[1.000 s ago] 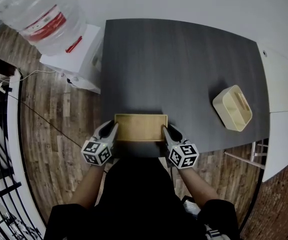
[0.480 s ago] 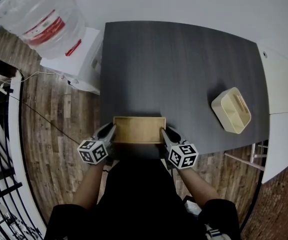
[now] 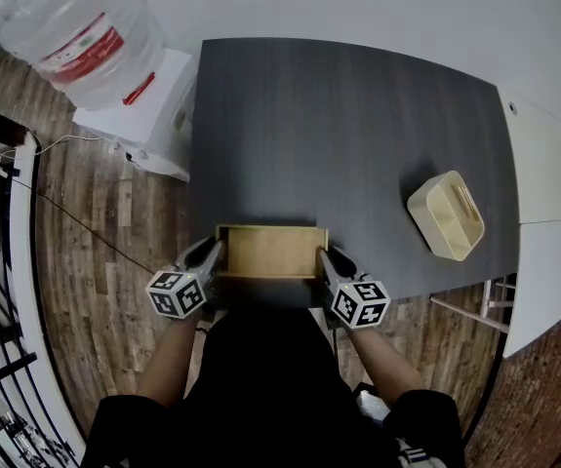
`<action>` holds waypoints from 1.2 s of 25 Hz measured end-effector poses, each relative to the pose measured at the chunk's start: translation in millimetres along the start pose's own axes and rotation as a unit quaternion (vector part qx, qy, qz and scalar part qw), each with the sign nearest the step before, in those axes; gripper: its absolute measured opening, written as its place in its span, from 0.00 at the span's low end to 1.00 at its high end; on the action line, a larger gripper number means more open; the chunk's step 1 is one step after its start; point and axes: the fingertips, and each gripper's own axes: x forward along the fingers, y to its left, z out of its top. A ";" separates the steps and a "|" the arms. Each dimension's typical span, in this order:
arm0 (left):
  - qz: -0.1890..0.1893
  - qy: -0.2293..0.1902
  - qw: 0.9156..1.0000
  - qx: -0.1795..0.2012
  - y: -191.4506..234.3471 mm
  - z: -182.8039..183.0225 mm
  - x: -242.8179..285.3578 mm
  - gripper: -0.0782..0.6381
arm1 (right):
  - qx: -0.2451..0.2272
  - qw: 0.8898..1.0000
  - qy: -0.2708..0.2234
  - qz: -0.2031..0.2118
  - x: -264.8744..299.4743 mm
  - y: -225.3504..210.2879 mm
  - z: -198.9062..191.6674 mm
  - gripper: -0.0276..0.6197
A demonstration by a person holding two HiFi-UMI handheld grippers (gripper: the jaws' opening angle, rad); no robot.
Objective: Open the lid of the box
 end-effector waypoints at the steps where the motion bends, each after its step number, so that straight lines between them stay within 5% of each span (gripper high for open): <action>1: 0.001 0.001 1.000 -0.001 0.3 0.1 0.2 0.22 | -0.005 1.000 0.000 -0.004 -0.5 -1.2 0.2 0.15; 30: 0.055 0.022 0.998 0.023 11.5 -0.6 10.4 0.20 | -0.002 0.999 0.013 -0.046 -15.9 -59.1 4.7 0.14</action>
